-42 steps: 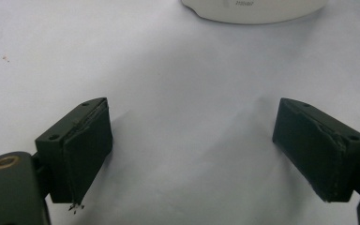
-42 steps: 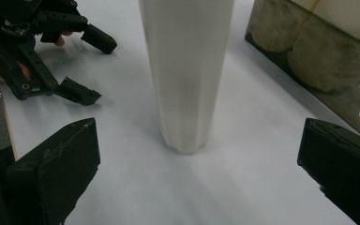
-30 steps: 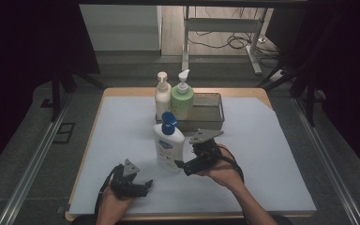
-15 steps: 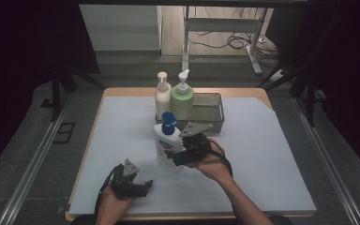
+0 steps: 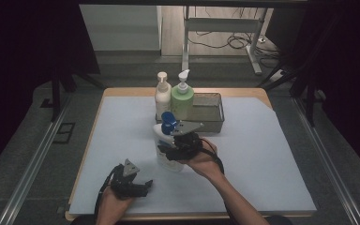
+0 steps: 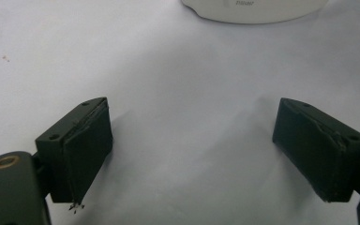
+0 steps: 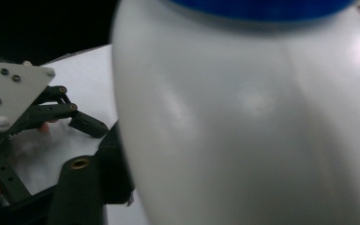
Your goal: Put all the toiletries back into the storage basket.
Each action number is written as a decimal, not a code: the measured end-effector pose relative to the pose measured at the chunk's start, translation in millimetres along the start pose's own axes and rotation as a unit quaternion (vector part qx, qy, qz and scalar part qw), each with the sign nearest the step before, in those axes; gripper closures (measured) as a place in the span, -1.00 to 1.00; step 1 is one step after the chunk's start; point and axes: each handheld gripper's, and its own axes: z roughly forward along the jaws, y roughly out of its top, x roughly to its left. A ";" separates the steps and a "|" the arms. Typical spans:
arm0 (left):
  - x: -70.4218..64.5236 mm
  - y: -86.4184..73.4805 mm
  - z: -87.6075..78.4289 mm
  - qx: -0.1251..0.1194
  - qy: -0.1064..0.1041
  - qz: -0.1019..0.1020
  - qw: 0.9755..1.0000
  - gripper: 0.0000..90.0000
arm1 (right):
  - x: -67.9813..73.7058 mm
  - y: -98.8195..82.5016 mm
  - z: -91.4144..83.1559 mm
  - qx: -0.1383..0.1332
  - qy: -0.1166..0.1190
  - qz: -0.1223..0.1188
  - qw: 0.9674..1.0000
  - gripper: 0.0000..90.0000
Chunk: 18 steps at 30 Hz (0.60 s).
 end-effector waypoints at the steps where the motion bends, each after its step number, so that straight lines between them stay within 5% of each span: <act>1: 0.0 0.0 0.0 0.000 0.000 0.000 1.000 -0.73 | 0.9 0.4 0.3 0.000 -0.002 0.001 1.000 -0.19; 18: 0.1 0.1 0.0 0.000 0.000 0.000 1.000 -0.73 | -1.4 2.6 -17.4 -0.002 -0.017 0.019 1.000 -0.12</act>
